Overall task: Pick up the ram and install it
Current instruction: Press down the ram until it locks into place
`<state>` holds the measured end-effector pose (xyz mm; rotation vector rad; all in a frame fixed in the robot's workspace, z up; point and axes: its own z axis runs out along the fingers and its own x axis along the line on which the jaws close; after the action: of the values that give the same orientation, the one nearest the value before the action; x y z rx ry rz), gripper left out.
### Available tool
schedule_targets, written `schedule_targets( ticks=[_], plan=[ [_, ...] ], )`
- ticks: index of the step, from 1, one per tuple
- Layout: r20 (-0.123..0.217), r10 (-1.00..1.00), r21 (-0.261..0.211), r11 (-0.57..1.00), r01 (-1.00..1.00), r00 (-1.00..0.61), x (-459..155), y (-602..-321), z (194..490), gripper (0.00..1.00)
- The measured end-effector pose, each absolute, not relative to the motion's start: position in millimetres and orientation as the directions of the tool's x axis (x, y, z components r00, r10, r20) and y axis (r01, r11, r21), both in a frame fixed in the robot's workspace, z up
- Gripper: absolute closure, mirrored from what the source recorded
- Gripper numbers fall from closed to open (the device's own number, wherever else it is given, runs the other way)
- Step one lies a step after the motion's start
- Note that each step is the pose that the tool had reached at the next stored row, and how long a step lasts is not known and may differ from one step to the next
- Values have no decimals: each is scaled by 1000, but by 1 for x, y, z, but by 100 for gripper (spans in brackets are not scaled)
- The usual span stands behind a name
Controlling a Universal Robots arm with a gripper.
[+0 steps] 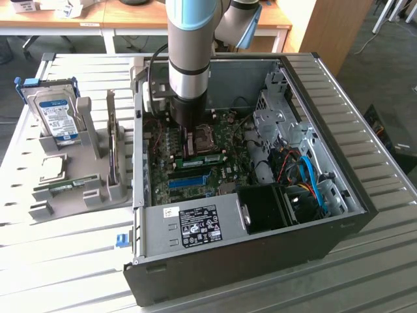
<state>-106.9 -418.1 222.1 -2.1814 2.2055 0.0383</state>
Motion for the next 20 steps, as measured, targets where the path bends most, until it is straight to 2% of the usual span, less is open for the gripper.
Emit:
schedule_targets(
  ticks=[20],
  plan=[
    [-45,-999,-10,11,-1000,-11,-107,-418,262,89]
  ],
)
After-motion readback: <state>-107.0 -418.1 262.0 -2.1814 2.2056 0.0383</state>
